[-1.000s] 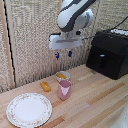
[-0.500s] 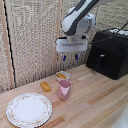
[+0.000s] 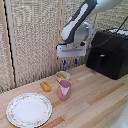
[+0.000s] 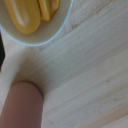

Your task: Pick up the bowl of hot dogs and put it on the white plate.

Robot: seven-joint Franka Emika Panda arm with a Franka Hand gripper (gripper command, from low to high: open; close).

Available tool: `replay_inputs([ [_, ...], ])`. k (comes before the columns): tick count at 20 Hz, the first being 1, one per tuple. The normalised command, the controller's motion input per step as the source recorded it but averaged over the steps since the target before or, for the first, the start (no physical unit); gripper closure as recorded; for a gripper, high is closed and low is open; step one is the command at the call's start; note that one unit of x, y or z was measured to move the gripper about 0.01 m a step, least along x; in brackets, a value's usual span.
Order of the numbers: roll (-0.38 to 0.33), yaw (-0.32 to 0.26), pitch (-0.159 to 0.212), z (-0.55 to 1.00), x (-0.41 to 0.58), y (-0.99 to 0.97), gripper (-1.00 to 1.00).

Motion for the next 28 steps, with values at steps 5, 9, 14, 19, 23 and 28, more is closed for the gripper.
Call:
replay_inputs([
  [5, 0.000, 0.008, 0.053, -0.26, 0.189, -0.33, -1.00],
  [9, -0.016, 0.027, 0.019, -0.33, 0.198, -0.14, -1.00],
  [14, -0.027, 0.043, 0.000, -0.36, 0.222, -0.14, -1.00],
  [19, -0.021, 0.040, 0.002, -0.32, 0.223, -0.14, -1.00],
  [23, -0.032, 0.021, 0.008, -0.17, 0.122, -0.04, 1.00],
  [28, 0.000, 0.002, -0.003, -0.01, -0.011, -0.01, 1.00],
])
